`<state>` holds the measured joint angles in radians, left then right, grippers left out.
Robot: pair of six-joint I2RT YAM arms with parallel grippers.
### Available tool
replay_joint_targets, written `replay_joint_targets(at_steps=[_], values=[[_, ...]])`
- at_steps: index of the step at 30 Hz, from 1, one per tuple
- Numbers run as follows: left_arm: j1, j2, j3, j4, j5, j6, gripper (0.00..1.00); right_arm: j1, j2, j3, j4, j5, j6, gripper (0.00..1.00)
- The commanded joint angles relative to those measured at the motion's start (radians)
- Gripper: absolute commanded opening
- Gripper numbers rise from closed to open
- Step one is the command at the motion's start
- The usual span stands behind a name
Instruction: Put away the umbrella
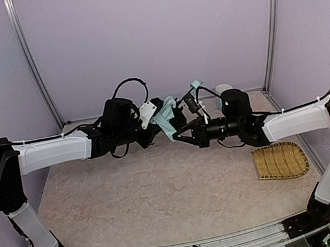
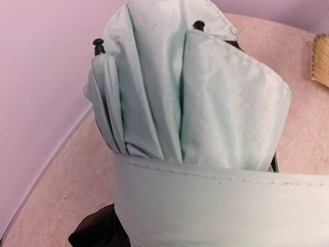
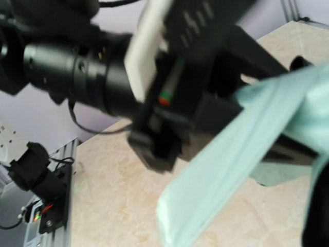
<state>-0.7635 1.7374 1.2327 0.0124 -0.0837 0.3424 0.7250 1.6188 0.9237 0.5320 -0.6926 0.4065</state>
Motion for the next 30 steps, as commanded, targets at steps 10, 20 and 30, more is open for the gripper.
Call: replay_joint_targets(at_steps=[10, 20, 30], values=[[0.154, -0.169, 0.008, 0.314, 0.402, -0.293, 0.00, -0.017, -0.035, -0.116, -0.186, 0.033, -0.207, 0.00], [0.059, -0.376, -0.141, 0.451, 0.691, -0.314, 0.00, -0.106, -0.090, -0.083, -0.100, 0.012, -0.303, 0.00], [0.003, -0.444, -0.161, 0.553, 0.931, -0.408, 0.00, -0.105, -0.264, -0.027, -0.273, -0.016, -0.663, 0.00]])
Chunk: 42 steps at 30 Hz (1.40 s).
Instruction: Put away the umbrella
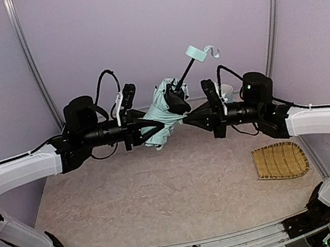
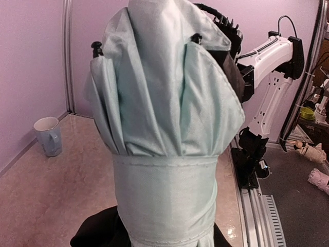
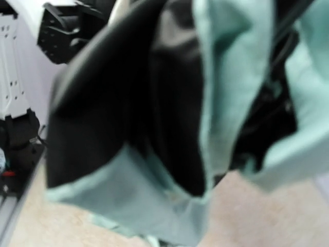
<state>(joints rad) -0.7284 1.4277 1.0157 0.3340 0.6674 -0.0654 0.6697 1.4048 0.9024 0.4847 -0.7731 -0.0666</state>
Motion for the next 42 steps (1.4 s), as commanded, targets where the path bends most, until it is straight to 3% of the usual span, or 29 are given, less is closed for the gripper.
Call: replay_joint_targets(at_steps=[1, 10, 13, 17, 23, 37, 42], values=[[-0.057, -0.140, 0.059, 0.225, 0.199, 0.028, 0.00, -0.050, -0.055, 0.000, -0.235, 0.044, -0.222, 0.00], [-0.168, -0.100, 0.120, 0.209, 0.314, 0.074, 0.00, -0.037, -0.067, 0.120, -0.404, -0.071, -0.389, 0.00], [-0.188, -0.055, 0.145, 0.122, 0.314, 0.112, 0.00, -0.019, -0.108, 0.103, -0.344, -0.076, -0.386, 0.00], [-0.203, -0.006, 0.095, 0.283, 0.367, -0.007, 0.00, 0.033, -0.159, 0.064, -0.222, -0.053, -0.360, 0.00], [-0.224, 0.082, 0.096, 0.374, 0.371, -0.108, 0.00, 0.092, -0.219, -0.004, 0.025, 0.057, -0.310, 0.00], [-0.209, 0.135, 0.151, 0.107, 0.148, -0.058, 0.00, 0.138, -0.228, -0.058, 0.166, 0.121, -0.202, 0.00], [-0.204, 0.138, 0.147, 0.092, 0.131, -0.053, 0.00, 0.140, -0.235, -0.066, 0.169, 0.145, -0.182, 0.08]])
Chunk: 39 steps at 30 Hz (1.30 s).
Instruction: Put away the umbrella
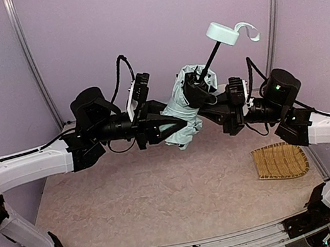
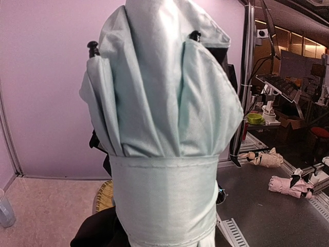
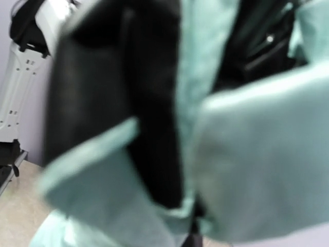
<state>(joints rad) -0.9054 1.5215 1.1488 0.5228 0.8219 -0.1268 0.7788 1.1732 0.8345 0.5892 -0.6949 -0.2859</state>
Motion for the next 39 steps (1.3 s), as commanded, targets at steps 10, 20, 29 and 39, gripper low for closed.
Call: replay_joint_targets(at_steps=[10, 20, 29, 39], values=[[-0.027, 0.040, 0.009, -0.098, -0.030, 0.019, 0.00, 0.031, -0.002, -0.015, 0.123, 0.158, 0.098, 0.23], [0.023, -0.013, -0.055, -0.012, -0.077, -0.046, 0.00, 0.013, -0.016, -0.069, 0.086, 0.231, 0.098, 0.29], [0.115, -0.133, -0.135, -0.031, -0.216, -0.021, 0.00, -0.139, -0.018, -0.187, 0.015, 0.213, 0.241, 0.41], [0.159, -0.230, -0.165, -0.345, -0.497, 0.184, 0.00, -0.300, -0.131, -0.134, -0.301, 0.210, 0.249, 0.59]])
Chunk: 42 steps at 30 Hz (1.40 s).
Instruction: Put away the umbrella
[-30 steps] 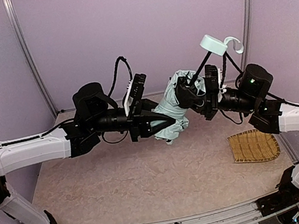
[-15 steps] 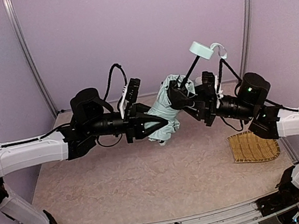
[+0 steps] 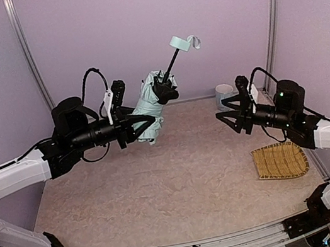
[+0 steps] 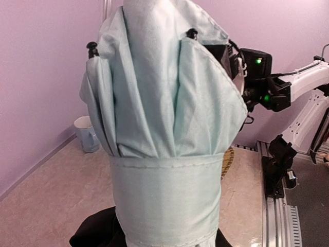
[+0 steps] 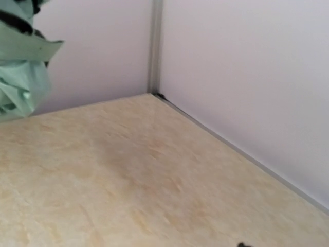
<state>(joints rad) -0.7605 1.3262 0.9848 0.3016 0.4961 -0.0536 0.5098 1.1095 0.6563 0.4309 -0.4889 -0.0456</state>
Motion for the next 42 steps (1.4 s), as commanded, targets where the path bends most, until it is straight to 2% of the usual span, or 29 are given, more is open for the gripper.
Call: replay_joint_targets(at_steps=[1, 4, 6, 10, 13, 14, 17, 18, 20, 22, 23, 27, 30, 33, 37, 39, 41, 42], values=[[0.013, -0.028, 0.006, -0.172, -0.218, 0.132, 0.00, -0.031, -0.078, 0.058, -0.181, 0.016, -0.006, 0.60], [-0.011, 0.011, 0.024, -0.291, -0.364, 0.225, 0.00, -0.031, -0.102, 0.113, -0.307, 0.062, -0.044, 0.60], [-0.021, 0.056, 0.039, -0.358, -0.380, 0.279, 0.00, -0.032, -0.117, 0.153, -0.382, 0.118, -0.057, 0.60], [-0.033, 0.202, 0.095, -0.472, -0.298, 0.331, 0.00, -0.032, -0.127, 0.208, -0.512, 0.216, -0.074, 0.60], [-0.056, 0.352, 0.163, -0.560, -0.207, 0.371, 0.01, -0.032, -0.128, 0.216, -0.535, 0.166, -0.097, 0.61], [-0.067, 0.393, 0.186, -0.586, -0.188, 0.391, 0.05, -0.031, -0.125, 0.216, -0.536, 0.131, -0.103, 0.61], [-0.117, 0.479, 0.227, -0.630, -0.175, 0.478, 0.22, -0.031, -0.104, 0.219, -0.538, -0.011, -0.133, 0.61], [-0.129, 0.494, 0.226, -0.629, -0.186, 0.502, 0.31, -0.031, -0.093, 0.222, -0.540, -0.063, -0.144, 0.61], [-0.134, 0.508, 0.227, -0.618, -0.221, 0.519, 0.55, -0.026, -0.071, 0.233, -0.543, -0.150, -0.160, 0.59], [-0.126, 0.500, 0.227, -0.603, -0.244, 0.522, 0.85, -0.010, -0.045, 0.247, -0.547, -0.173, -0.167, 0.58], [-0.119, 0.489, 0.223, -0.591, -0.252, 0.522, 0.97, -0.002, -0.027, 0.259, -0.555, -0.170, -0.173, 0.58], [-0.099, 0.401, 0.173, -0.534, -0.260, 0.542, 0.99, 0.053, 0.087, 0.318, -0.601, -0.122, -0.189, 0.58], [-0.089, 0.303, 0.118, -0.515, -0.210, 0.567, 0.99, 0.128, 0.195, 0.391, -0.684, -0.086, -0.236, 0.58], [-0.053, 0.182, 0.035, -0.448, -0.171, 0.519, 0.99, 0.216, 0.320, 0.475, -0.767, -0.001, -0.280, 0.60], [0.089, 0.030, -0.063, -0.287, -0.270, 0.235, 0.99, 0.327, 0.513, 0.611, -0.911, 0.112, -0.354, 0.73], [0.177, -0.011, -0.084, -0.272, -0.360, 0.075, 0.99, 0.369, 0.609, 0.691, -0.989, 0.179, -0.384, 0.86], [0.216, -0.048, -0.108, -0.266, -0.450, -0.021, 0.99, 0.404, 0.703, 0.757, -1.055, 0.241, -0.414, 0.99], [0.218, -0.067, -0.122, -0.262, -0.511, -0.036, 0.99, 0.420, 0.746, 0.792, -1.090, 0.271, -0.427, 1.00]])
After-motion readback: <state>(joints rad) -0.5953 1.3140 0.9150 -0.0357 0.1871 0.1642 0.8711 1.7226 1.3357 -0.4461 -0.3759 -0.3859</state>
